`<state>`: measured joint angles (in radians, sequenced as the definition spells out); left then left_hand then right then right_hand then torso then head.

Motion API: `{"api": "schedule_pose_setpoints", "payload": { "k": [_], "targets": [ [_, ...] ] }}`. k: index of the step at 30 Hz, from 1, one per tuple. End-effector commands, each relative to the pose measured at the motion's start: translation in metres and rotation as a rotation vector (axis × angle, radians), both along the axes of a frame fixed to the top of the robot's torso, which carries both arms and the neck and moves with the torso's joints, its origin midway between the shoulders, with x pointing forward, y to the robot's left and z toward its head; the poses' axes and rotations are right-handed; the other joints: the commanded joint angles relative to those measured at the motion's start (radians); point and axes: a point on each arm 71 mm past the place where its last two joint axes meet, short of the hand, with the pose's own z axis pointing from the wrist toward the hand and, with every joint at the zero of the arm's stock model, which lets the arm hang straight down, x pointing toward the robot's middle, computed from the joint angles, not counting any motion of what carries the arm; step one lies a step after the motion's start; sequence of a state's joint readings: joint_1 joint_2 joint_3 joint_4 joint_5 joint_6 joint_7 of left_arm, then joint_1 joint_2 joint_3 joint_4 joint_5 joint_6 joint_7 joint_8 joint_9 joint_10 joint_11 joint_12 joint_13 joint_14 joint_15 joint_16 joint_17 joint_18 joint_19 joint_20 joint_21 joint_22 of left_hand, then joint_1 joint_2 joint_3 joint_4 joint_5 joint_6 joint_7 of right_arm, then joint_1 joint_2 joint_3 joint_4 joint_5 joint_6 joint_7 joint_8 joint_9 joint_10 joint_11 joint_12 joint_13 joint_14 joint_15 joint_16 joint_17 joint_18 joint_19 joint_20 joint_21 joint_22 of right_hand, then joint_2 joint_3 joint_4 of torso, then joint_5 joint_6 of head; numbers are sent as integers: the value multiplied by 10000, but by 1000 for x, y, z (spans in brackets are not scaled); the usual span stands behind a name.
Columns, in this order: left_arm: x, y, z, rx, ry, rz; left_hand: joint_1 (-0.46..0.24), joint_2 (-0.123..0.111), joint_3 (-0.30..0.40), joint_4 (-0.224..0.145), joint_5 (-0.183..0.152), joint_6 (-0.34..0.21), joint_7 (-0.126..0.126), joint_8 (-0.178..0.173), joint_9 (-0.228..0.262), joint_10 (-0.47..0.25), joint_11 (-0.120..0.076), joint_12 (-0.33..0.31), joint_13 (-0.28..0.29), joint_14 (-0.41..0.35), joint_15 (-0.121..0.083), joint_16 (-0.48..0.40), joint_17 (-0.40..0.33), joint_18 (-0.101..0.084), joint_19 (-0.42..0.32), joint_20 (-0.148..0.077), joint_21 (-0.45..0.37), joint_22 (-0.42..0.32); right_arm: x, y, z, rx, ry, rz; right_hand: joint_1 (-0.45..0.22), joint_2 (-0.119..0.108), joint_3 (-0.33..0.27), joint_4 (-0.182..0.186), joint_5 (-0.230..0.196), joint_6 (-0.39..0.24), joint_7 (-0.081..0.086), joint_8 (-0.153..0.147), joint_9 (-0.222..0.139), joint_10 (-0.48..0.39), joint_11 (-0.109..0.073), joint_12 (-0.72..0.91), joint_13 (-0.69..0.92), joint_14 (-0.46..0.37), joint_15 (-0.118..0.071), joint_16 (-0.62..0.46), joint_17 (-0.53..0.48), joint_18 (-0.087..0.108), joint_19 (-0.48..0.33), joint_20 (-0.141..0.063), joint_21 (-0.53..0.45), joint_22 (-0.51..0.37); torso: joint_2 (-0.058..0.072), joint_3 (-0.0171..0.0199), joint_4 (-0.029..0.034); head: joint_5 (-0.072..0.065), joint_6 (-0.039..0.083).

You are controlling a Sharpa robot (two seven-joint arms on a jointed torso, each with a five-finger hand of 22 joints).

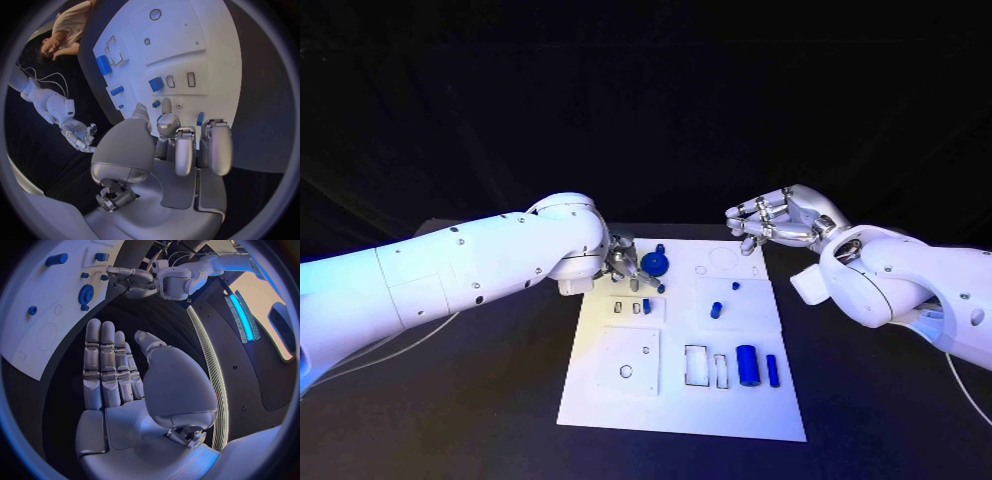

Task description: Assemble the parts on the task board

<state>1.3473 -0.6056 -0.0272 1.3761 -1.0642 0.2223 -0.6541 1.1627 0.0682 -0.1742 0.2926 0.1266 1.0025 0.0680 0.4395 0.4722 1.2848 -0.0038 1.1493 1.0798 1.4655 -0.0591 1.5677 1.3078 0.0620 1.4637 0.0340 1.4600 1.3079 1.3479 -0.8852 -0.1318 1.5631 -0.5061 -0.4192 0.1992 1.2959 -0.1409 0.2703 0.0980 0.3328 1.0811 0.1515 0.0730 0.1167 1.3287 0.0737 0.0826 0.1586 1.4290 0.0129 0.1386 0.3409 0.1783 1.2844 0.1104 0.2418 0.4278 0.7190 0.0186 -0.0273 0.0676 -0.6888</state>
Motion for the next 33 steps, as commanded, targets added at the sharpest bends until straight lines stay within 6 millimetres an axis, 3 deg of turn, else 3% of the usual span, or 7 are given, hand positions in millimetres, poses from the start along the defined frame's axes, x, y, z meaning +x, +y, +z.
{"api": "schedule_pose_setpoints", "payload": {
  "k": [1, 7, 10, 17, 24, 33],
  "targets": [
    [1, 0, -3, 650, -63, -145, -122, 16, -43, 3, 16, -83, -3, 50, 10, -66, 6, -90, -47, 1053, -57, 30, 2629, -162, 170, -50, 20, 272, -1, 1, 1, -116, -192, 54, -19, -33, -64, -24, 63, -84, 18, 39, -10, -89, 30, -26, 12, -112, 10, 22, 20, 12, -38, 28, -7, -13, 25, -10, 11, -11, -8],
    [2, -2, -9, 757, 72, -213, -126, 28, -48, 1, 19, -90, -3, 55, 22, -88, 7, -118, -76, 1053, -57, 30, 2629, -163, 171, -50, 24, 278, -1, 1, 2, -130, -257, 3, 15, -4, -80, -61, 184, -128, 37, 44, -16, -162, 52, -52, 35, -207, 35, 2, 83, 8, -107, 48, -32, -34, 41, -1, 21, -1, -4],
    [2, -3, -11, 795, 149, -269, -123, 42, -50, -2, 22, -96, -3, 60, 34, -78, 6, -102, -55, 1053, -56, 30, 2629, -164, 172, -49, 27, 285, -1, 2, 1, -148, -225, 17, 22, -1, -84, -70, 221, -138, 44, 46, -17, -179, 58, -58, 40, -230, 41, -3, 98, 7, -122, 53, -37, -38, 36, -7, 36, -77, -93],
    [1, -6, -14, 797, 249, -378, -106, 69, -50, -10, 27, -106, -6, 72, 59, -65, 4, -79, -25, 1053, -57, 30, 2629, -167, 176, -48, 36, 303, -2, 6, 1, -304, -198, 203, 22, 24, -86, -72, 267, -151, 52, 50, -19, -198, 66, -64, 48, -255, 48, -5, 122, 8, -139, 59, -41, -43, 57, 11, 38, -126, -58],
    [0, -8, -17, 706, 391, -478, -150, 138, -81, 4, 24, -126, -6, 100, 117, -61, 4, -71, -9, 1053, -57, 30, 2629, -174, 184, -46, 56, 344, -2, 9, 0, -363, -143, 384, -8, 35, -118, -64, 275, -209, 80, 39, -29, -265, 96, -88, 58, -331, 77, -24, 163, 1, -192, 80, -60, -59, 62, -14, 94, -143, -86],
    [-3, -12, -18, 572, 492, -587, -147, 144, -82, 0, 25, -128, -7, 103, 124, -58, 3, -66, -4, 1053, -57, 30, 2629, -177, 189, -46, 63, 358, -1, 12, -1, -390, -73, 465, -69, 90, -185, -31, 41, -265, 104, 47, -36, -327, 126, -93, 88, -414, 110, -33, 237, 0, -263, 115, -85, -84, 71, -23, 102, -145, -106]
  ]
}}
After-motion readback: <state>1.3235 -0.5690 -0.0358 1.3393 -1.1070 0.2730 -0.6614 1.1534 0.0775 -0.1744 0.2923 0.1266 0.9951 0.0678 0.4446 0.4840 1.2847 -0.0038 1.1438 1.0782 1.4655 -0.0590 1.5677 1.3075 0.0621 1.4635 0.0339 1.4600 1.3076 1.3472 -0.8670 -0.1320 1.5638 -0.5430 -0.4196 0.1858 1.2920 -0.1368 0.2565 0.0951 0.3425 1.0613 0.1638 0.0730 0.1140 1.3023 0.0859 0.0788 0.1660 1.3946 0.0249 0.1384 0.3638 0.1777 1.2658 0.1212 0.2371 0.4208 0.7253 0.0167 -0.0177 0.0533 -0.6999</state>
